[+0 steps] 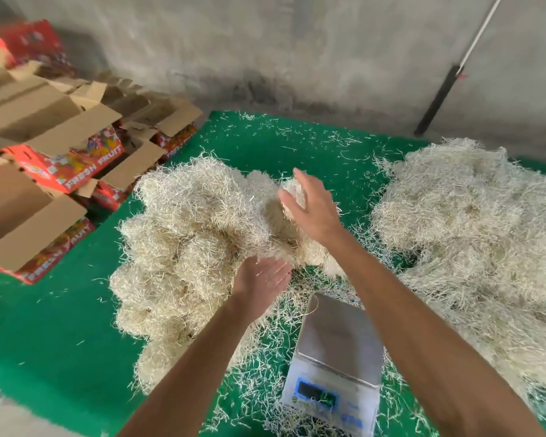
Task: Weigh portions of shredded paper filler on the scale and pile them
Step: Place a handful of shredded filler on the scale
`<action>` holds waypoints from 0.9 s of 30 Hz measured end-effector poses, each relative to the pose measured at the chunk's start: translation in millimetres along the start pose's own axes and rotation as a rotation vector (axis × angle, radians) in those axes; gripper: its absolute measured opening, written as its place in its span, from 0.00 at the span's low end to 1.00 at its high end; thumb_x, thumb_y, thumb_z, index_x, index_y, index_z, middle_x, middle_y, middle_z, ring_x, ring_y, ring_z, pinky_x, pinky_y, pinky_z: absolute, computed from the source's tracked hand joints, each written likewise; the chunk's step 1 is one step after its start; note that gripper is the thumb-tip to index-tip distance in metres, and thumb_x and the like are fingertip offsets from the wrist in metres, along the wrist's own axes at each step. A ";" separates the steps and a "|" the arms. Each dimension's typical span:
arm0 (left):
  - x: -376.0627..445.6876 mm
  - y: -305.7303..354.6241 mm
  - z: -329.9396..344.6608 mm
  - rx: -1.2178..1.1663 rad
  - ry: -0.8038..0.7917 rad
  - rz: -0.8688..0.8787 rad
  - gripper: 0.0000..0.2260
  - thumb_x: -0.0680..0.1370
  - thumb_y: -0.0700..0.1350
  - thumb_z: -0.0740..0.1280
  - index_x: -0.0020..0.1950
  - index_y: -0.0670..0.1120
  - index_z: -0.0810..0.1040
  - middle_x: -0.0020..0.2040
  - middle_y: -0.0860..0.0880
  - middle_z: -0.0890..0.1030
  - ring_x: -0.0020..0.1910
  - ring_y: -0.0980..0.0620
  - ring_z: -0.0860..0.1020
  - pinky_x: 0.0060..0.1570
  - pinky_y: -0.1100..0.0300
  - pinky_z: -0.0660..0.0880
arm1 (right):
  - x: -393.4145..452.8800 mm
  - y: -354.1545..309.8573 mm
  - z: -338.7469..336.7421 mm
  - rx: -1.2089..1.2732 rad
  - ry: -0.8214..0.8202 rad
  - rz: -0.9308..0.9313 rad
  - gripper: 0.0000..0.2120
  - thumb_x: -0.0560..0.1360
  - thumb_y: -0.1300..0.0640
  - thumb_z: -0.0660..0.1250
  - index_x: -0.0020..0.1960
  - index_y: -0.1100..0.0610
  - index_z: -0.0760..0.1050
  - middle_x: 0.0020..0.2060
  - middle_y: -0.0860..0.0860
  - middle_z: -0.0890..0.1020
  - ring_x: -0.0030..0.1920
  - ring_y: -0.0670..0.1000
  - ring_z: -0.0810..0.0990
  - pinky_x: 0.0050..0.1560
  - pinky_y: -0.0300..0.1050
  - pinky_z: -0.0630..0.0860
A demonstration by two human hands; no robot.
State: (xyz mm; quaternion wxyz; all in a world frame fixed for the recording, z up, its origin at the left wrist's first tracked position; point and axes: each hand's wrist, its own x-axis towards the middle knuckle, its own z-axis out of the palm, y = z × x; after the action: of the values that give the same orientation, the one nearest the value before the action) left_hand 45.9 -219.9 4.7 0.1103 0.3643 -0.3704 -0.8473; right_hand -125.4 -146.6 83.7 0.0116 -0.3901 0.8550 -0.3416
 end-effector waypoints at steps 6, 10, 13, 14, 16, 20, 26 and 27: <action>-12.1 -37.5 21.9 0.277 0.128 -0.017 0.08 0.84 0.38 0.60 0.59 0.39 0.77 0.55 0.41 0.83 0.53 0.42 0.83 0.53 0.48 0.81 | -62.6 65.6 13.6 -0.192 -0.059 0.104 0.24 0.85 0.46 0.60 0.78 0.55 0.67 0.69 0.54 0.78 0.65 0.53 0.80 0.64 0.46 0.75; -9.3 -70.7 66.3 0.634 0.012 -0.050 0.09 0.84 0.35 0.56 0.57 0.41 0.74 0.47 0.44 0.80 0.46 0.45 0.79 0.48 0.52 0.78 | -149.0 121.3 17.1 -0.110 -0.030 0.254 0.17 0.84 0.53 0.64 0.70 0.58 0.77 0.61 0.56 0.84 0.59 0.55 0.83 0.58 0.41 0.74; -12.3 -112.6 97.6 0.775 -0.080 0.082 0.06 0.82 0.39 0.62 0.49 0.42 0.78 0.45 0.41 0.83 0.42 0.43 0.82 0.42 0.53 0.80 | -210.1 148.3 1.0 -0.072 0.151 0.345 0.07 0.81 0.61 0.67 0.58 0.58 0.83 0.48 0.56 0.86 0.44 0.54 0.85 0.44 0.29 0.70; -11.6 -128.4 108.4 0.792 -0.131 0.121 0.05 0.81 0.40 0.64 0.48 0.43 0.79 0.45 0.40 0.84 0.42 0.42 0.83 0.43 0.51 0.82 | -226.4 159.2 -7.3 -0.091 0.209 0.357 0.06 0.80 0.63 0.69 0.55 0.58 0.83 0.45 0.56 0.86 0.42 0.54 0.85 0.42 0.29 0.71; -13.9 -158.0 134.0 0.866 -0.290 0.156 0.04 0.82 0.43 0.65 0.52 0.44 0.79 0.47 0.40 0.84 0.45 0.44 0.85 0.46 0.49 0.84 | -253.6 183.2 -25.3 -0.133 0.198 0.439 0.09 0.82 0.59 0.67 0.60 0.56 0.82 0.52 0.54 0.86 0.50 0.54 0.85 0.54 0.40 0.77; -17.3 -211.4 180.3 0.935 -0.468 0.175 0.03 0.82 0.44 0.66 0.54 0.48 0.79 0.52 0.42 0.83 0.50 0.45 0.84 0.49 0.50 0.83 | -296.3 237.8 -61.3 -0.261 0.139 0.548 0.18 0.83 0.50 0.63 0.70 0.54 0.77 0.67 0.55 0.80 0.68 0.56 0.77 0.72 0.56 0.72; -7.1 -265.0 219.7 1.005 -0.488 0.039 0.16 0.79 0.46 0.68 0.66 0.45 0.75 0.58 0.49 0.80 0.52 0.54 0.81 0.46 0.61 0.82 | -330.1 303.8 -89.1 -0.414 -0.246 0.716 0.36 0.81 0.33 0.60 0.83 0.47 0.56 0.83 0.52 0.55 0.82 0.60 0.56 0.79 0.62 0.58; -7.5 -269.5 223.2 0.991 -0.421 -0.070 0.20 0.79 0.48 0.68 0.69 0.45 0.72 0.59 0.48 0.78 0.53 0.53 0.81 0.45 0.59 0.83 | -334.8 305.1 -84.7 -0.412 -0.305 0.692 0.36 0.81 0.34 0.61 0.83 0.48 0.56 0.83 0.54 0.57 0.81 0.60 0.58 0.79 0.62 0.61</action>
State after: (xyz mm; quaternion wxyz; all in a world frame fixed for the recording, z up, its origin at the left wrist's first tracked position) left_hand -82.3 94.7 -79.4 -0.1796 0.2073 -0.7276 -0.6288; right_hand -117.9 269.1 -114.9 0.1734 -0.1207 0.9743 -0.0783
